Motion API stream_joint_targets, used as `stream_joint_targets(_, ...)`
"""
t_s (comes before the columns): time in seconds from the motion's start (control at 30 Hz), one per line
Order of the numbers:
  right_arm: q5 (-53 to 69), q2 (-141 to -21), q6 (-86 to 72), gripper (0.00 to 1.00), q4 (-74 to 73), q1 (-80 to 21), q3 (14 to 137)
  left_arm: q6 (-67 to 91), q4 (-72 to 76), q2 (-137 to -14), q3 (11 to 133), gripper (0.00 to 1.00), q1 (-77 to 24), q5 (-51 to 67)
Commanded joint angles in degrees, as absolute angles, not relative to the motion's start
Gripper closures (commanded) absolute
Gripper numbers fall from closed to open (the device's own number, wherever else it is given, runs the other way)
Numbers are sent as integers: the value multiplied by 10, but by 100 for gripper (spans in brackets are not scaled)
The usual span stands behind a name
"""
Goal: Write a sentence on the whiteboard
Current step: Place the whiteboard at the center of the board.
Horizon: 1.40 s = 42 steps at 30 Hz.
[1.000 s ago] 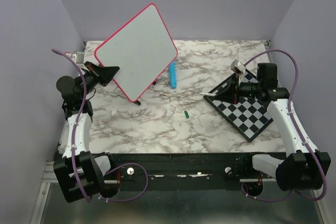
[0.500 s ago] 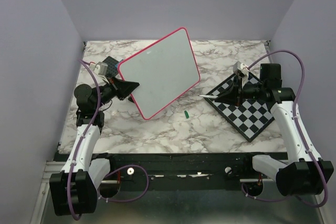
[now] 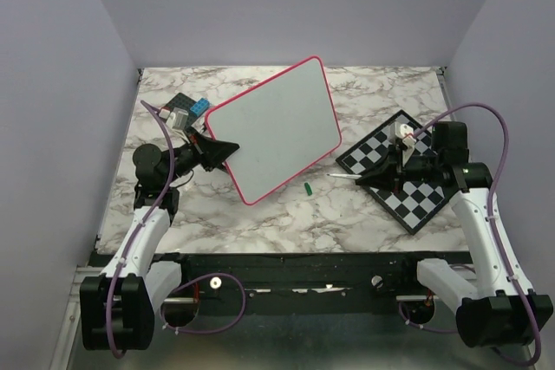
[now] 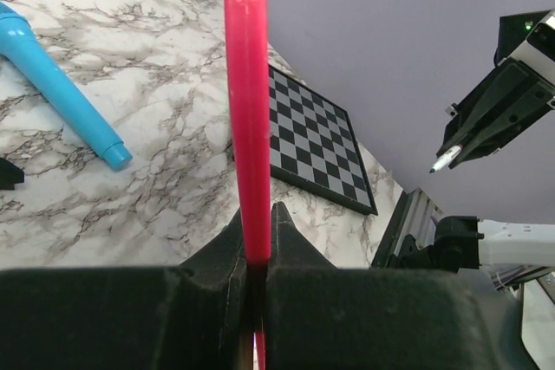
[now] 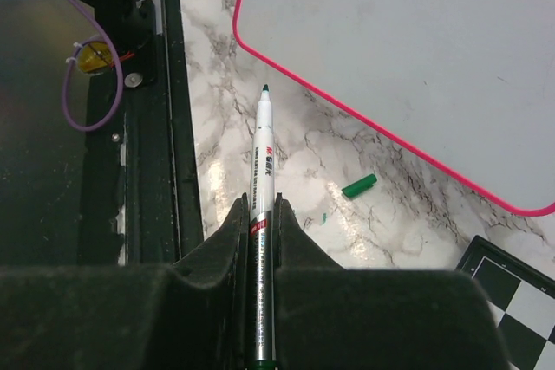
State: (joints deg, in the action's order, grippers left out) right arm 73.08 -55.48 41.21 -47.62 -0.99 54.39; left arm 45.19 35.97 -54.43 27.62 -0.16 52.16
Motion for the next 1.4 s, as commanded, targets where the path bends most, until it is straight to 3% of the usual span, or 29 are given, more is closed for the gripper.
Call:
stream_joint_targets(0.0,745,-569,420,99,-463,-5,538,473,468,-536,288,100,-15,533)
stream_joint_targets(0.4,756,-582,422,99,-456,-5,531,435,418,-528,279,100,-33,533)
stream_joint_targets(1.37,773,-586,430,100,-450,-5,523,450,497,-561,269,100,-58,570)
